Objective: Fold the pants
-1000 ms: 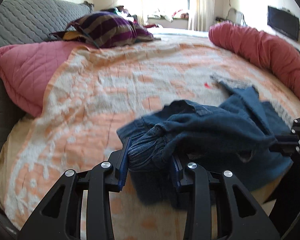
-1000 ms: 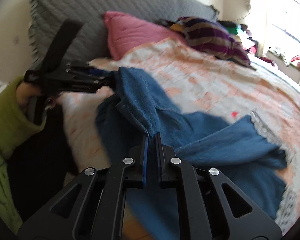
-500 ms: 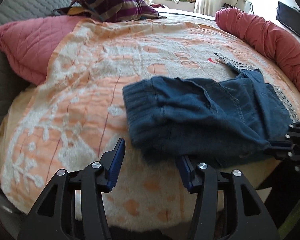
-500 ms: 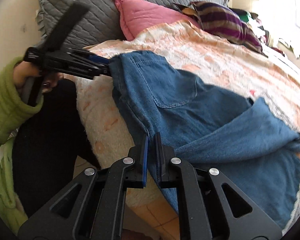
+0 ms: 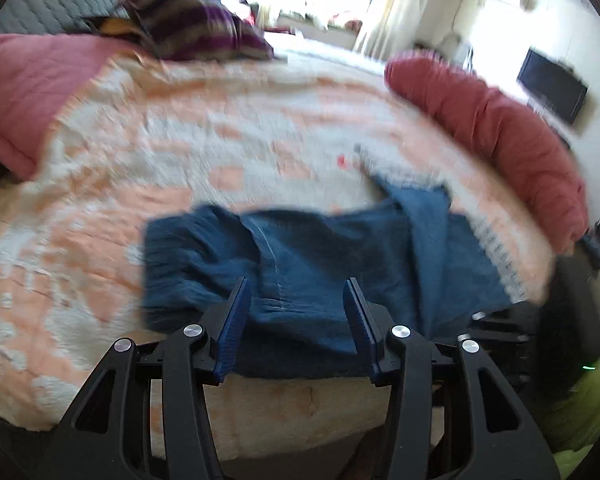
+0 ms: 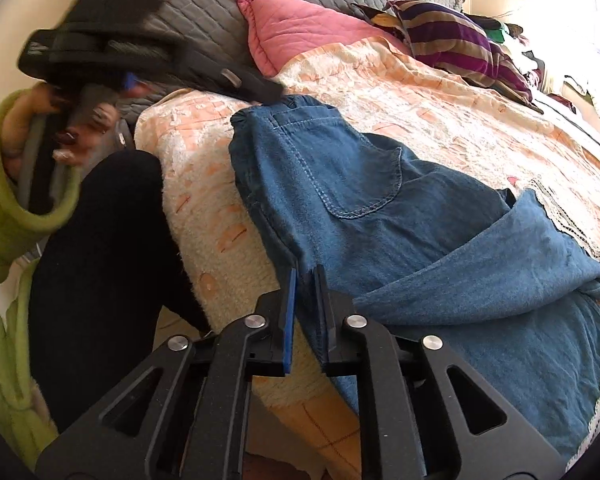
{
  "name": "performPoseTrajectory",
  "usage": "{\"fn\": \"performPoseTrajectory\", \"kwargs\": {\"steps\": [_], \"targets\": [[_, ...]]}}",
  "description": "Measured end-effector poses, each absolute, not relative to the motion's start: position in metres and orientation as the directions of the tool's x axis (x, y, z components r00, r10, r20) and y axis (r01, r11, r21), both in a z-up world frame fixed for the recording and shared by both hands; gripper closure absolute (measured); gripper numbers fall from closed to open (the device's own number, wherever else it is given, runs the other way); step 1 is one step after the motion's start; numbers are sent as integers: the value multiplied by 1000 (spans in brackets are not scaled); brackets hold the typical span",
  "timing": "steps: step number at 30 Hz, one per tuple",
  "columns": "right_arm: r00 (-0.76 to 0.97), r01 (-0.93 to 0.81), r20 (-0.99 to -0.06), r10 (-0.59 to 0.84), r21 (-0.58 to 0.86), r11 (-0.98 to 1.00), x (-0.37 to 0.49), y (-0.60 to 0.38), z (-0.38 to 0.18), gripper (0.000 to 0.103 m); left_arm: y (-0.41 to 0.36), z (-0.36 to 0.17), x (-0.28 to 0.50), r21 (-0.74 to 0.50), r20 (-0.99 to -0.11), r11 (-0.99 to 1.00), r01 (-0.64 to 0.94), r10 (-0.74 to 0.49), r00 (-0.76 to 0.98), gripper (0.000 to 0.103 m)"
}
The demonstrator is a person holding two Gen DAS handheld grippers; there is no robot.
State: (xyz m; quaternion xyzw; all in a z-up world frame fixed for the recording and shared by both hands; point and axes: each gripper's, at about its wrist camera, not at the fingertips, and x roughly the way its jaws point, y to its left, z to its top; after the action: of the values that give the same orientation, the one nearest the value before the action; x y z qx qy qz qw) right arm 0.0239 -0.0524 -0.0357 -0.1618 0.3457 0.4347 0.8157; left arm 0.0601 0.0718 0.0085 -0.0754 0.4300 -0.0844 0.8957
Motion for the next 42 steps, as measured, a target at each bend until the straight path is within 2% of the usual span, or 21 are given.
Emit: {"fn": "performPoseTrajectory", "kwargs": {"steps": [3, 6, 9, 11, 16, 20, 22, 24, 25, 27, 28, 29, 33, 39, 42], "targets": [[369, -825, -697, 615, 60, 562, 20, -57, -30, 93, 69, -23, 67, -179, -815, 983, 52, -177, 552, 57], [372, -816, -655, 658, 107, 568, 19, -64, -22, 82, 70, -34, 60, -158, -813, 986, 60, -164, 558, 58], [429, -770, -639, 639, 112, 628, 31, -65, -18, 80, 69, -36, 56, -130, -810, 989, 74, -149, 568, 58], [442, -745, -654, 613, 113, 658, 38, -61, -20, 77, 70, -37, 57, -123, -808, 989, 79, -146, 571, 58], [395, -723, -775, 493, 69, 687, 47, -40, -55, 75, 74, -40, 56, -143, -799, 986, 87, -167, 578, 58], [397, -728, -769, 500, 68, 682, 45, -40, -55, 74, 70, -37, 56, -114, -800, 990, 84, -141, 583, 58], [406, -725, -744, 531, 92, 683, 45, -49, -48, 66, 68, -34, 54, -107, -799, 991, 77, -132, 587, 58], [431, -710, -714, 552, 108, 696, 46, -61, -38, 63, 69, -27, 50, -117, -787, 991, 67, -134, 602, 57], [445, -700, -702, 556, 114, 705, 47, -67, -34, 61, 70, -21, 46, -127, -776, 990, 64, -139, 615, 56], [483, -668, -677, 555, 125, 734, 50, -82, -25, 58, 69, -10, 40, -140, -757, 988, 64, -148, 637, 45], [500, -652, -668, 551, 128, 747, 51, -90, -21, 56, 67, -3, 36, -138, -746, 988, 68, -149, 649, 36], [516, -635, -660, 546, 132, 761, 54, -97, -19, 55, 64, 3, 34, -128, -737, 989, 74, -145, 660, 34], [583, -557, -635, 507, 143, 818, 62, -122, -7, 43, 43, 22, 32, -105, -710, 986, 129, -165, 685, 33], [645, -460, -615, 454, 162, 873, 78, -154, 0, 35, 4, 16, 46, -140, -721, 963, 229, -258, 643, 31], [666, -419, -604, 438, 183, 889, 85, -173, 4, 31, -15, 3, 56, -200, -734, 941, 274, -329, 594, 31]]}}
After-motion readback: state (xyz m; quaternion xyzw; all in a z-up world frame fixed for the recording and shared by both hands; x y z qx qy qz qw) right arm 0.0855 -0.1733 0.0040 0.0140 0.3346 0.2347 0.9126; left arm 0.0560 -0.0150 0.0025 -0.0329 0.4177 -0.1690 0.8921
